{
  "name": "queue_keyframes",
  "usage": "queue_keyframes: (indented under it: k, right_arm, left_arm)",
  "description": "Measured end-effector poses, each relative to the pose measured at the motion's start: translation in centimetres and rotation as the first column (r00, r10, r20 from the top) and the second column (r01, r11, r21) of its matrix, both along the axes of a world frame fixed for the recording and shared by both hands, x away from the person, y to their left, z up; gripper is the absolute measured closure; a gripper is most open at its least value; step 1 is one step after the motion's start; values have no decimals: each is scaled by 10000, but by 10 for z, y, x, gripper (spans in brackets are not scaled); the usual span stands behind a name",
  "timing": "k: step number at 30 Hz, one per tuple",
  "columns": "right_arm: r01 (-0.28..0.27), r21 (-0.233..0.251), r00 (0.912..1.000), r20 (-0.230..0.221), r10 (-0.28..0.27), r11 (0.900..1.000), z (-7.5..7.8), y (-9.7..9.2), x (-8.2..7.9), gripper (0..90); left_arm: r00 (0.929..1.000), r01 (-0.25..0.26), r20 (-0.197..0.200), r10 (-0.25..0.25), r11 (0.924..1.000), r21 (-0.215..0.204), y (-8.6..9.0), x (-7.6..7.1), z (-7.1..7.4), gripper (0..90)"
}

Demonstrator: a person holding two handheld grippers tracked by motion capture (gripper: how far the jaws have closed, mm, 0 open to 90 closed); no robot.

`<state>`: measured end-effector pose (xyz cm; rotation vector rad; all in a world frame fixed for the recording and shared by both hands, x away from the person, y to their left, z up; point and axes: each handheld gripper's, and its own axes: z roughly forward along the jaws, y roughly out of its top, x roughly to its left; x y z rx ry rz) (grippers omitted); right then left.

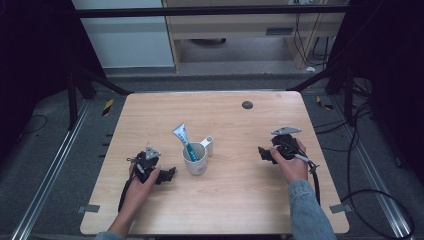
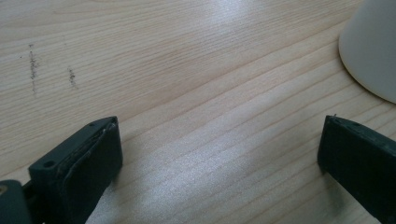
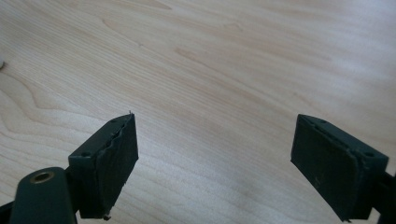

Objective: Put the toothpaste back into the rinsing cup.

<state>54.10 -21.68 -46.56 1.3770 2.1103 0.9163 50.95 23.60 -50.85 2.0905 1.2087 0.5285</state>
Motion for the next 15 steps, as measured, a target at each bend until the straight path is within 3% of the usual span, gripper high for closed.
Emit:
queue_keyframes:
  k: [7, 15]
  right_arm:
    - [777, 450, 9965, -341, -762, 9960, -22, -21, 3, 147]
    - [1368, 512, 9903, -324, -1353, 9893, -28, -26, 9, 113]
  left_arm:
    - [10000, 0, 1, 0, 10000, -6, 0, 0, 0, 0]
    - [10000, -5, 3, 5, 10000, -14, 0, 0, 0, 0]
